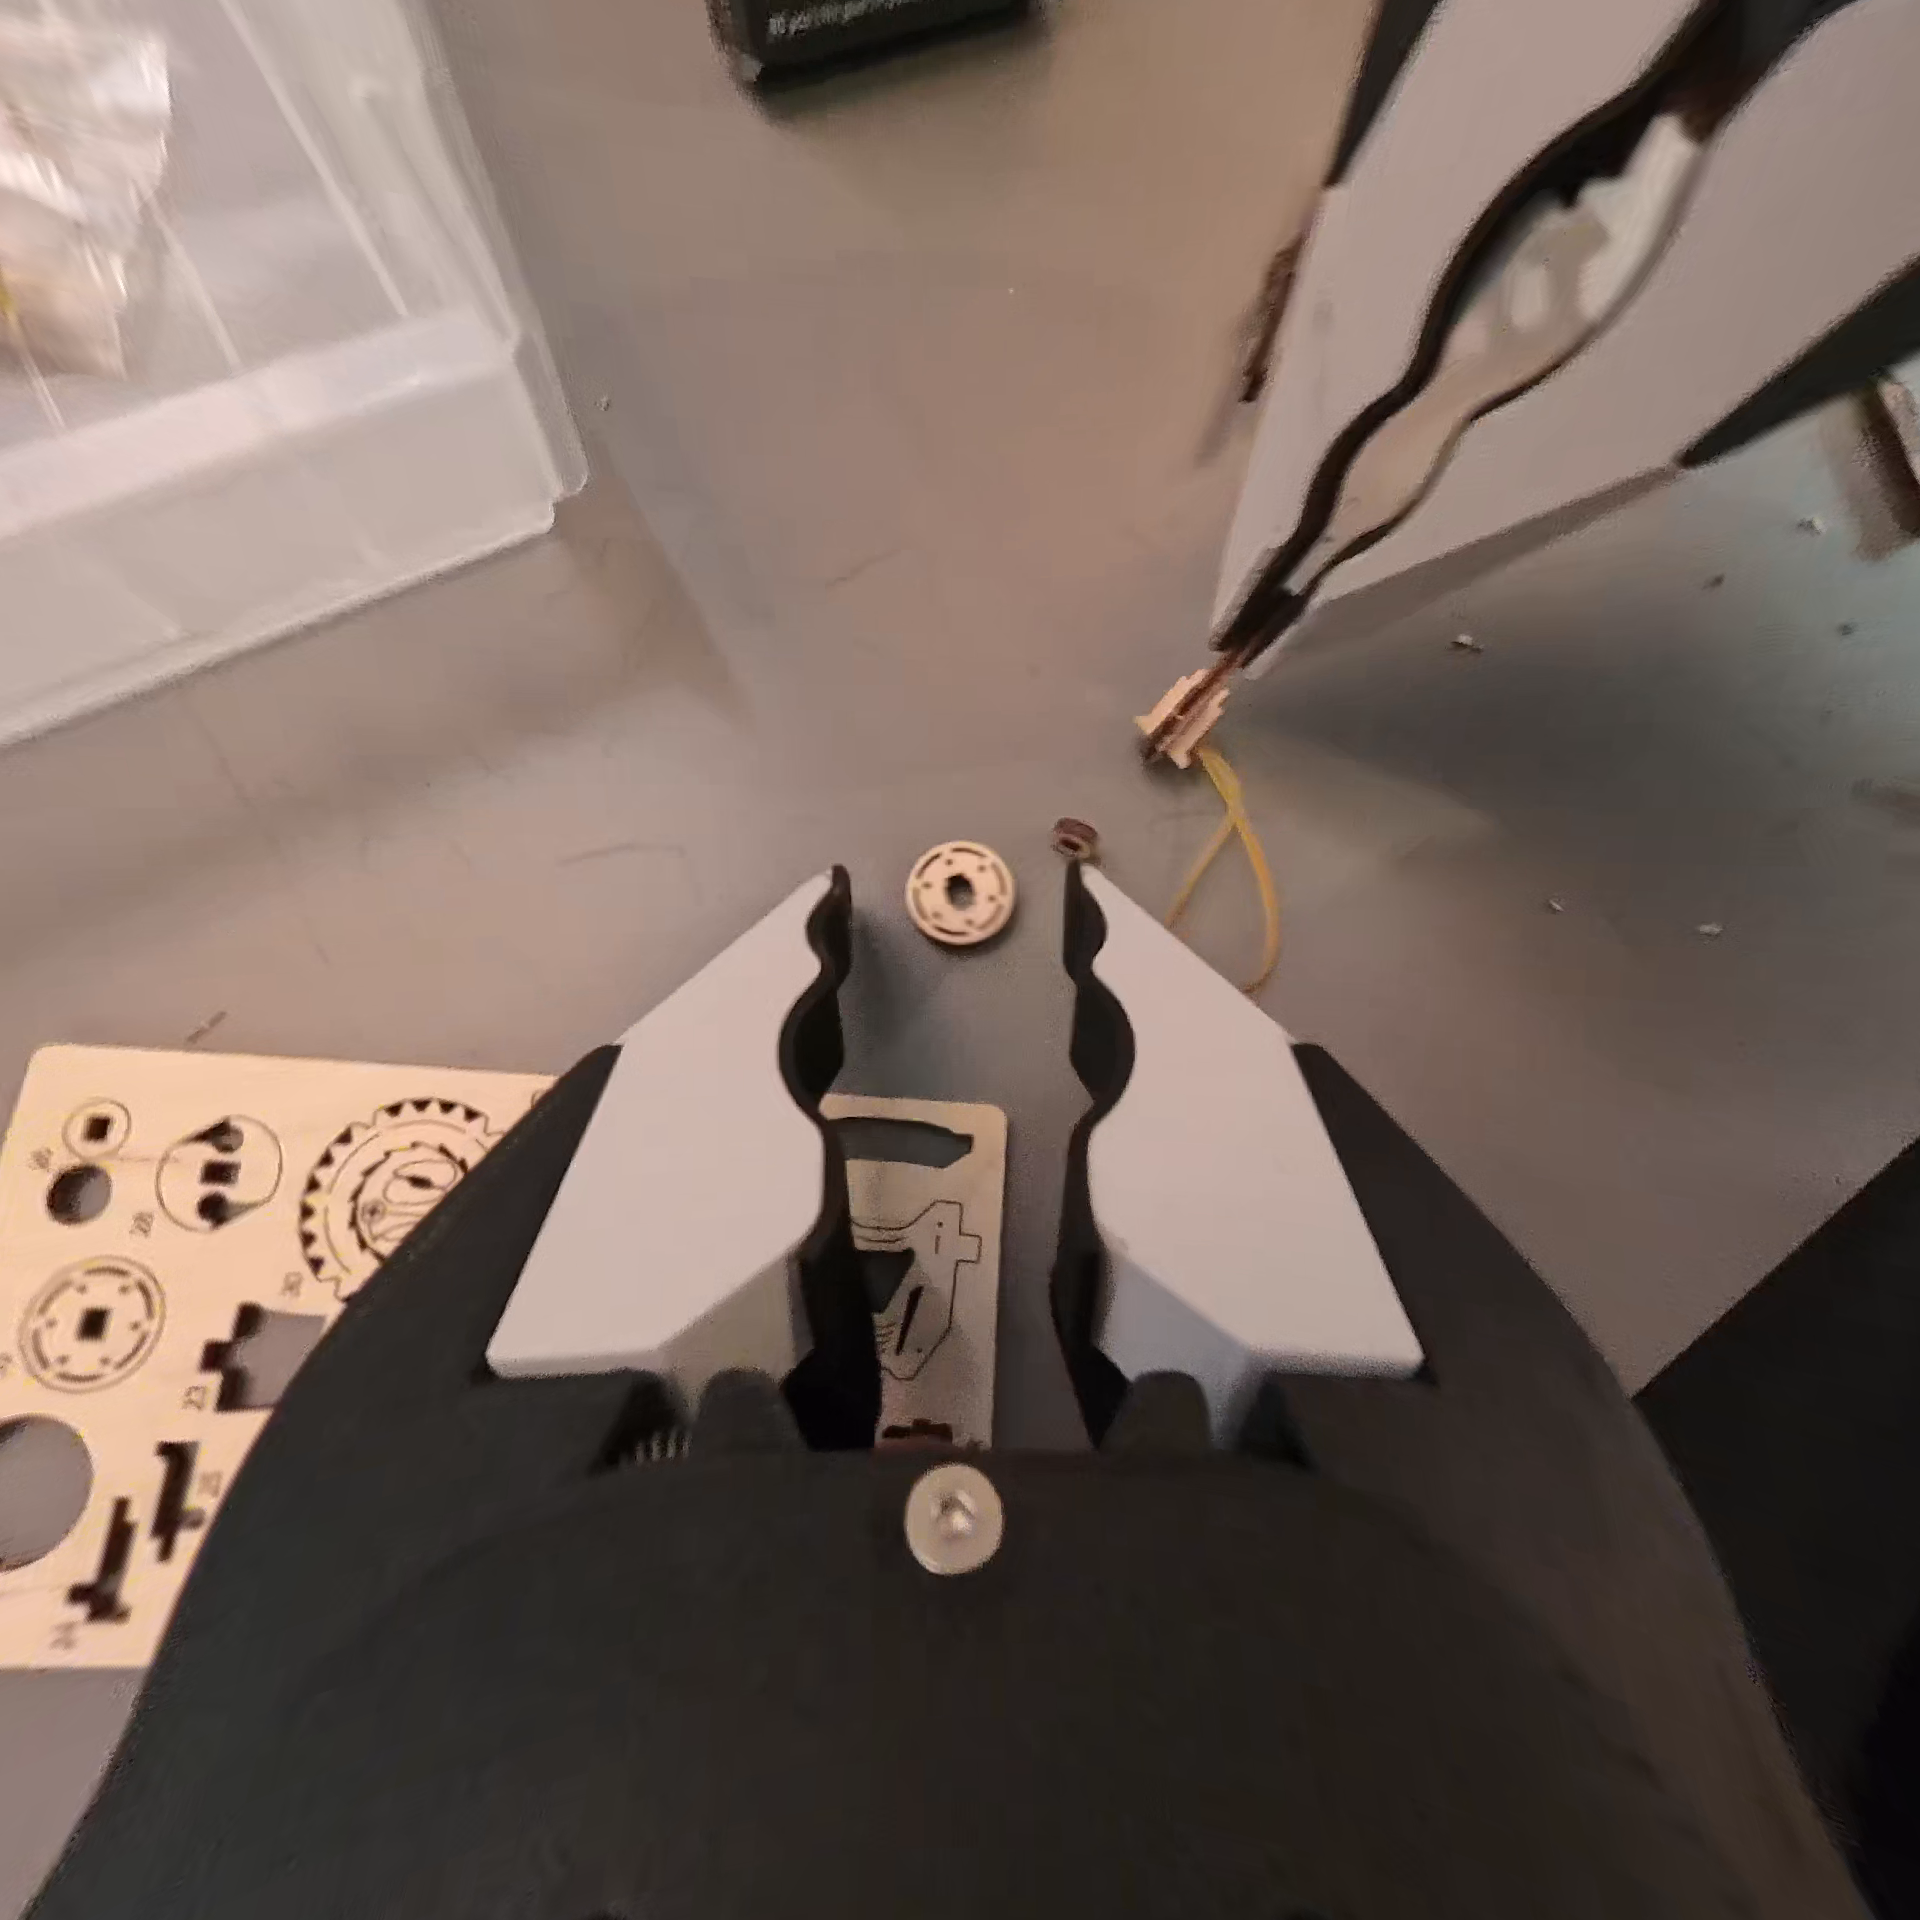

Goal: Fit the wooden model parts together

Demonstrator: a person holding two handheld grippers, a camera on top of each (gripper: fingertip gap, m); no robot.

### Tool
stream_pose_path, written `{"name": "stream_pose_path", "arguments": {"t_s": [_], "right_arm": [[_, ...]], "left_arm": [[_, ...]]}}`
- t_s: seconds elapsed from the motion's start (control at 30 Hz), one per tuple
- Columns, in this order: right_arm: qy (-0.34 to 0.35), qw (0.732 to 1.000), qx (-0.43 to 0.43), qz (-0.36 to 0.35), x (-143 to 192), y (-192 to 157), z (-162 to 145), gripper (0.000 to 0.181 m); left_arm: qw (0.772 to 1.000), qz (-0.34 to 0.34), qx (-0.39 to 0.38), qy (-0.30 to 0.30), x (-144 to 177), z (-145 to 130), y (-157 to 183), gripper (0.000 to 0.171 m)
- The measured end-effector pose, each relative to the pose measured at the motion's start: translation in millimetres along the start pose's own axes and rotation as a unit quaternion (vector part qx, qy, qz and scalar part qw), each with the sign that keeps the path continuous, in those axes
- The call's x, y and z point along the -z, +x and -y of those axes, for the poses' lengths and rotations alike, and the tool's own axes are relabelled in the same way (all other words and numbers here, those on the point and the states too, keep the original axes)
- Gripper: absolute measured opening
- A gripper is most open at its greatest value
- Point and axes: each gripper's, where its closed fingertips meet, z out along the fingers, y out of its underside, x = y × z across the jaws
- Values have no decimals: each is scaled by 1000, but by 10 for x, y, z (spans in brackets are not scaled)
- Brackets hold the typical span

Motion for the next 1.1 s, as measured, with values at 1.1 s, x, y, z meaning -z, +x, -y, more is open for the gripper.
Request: {"name": "stream_pose_path", "arguments": {"t_s": [1.1], "right_arm": [[211, 975, 68, -35, 800, -152, 626, 0]], "left_arm": [[954, -109, -182, 213, 603, 709, 404, 7]]}}
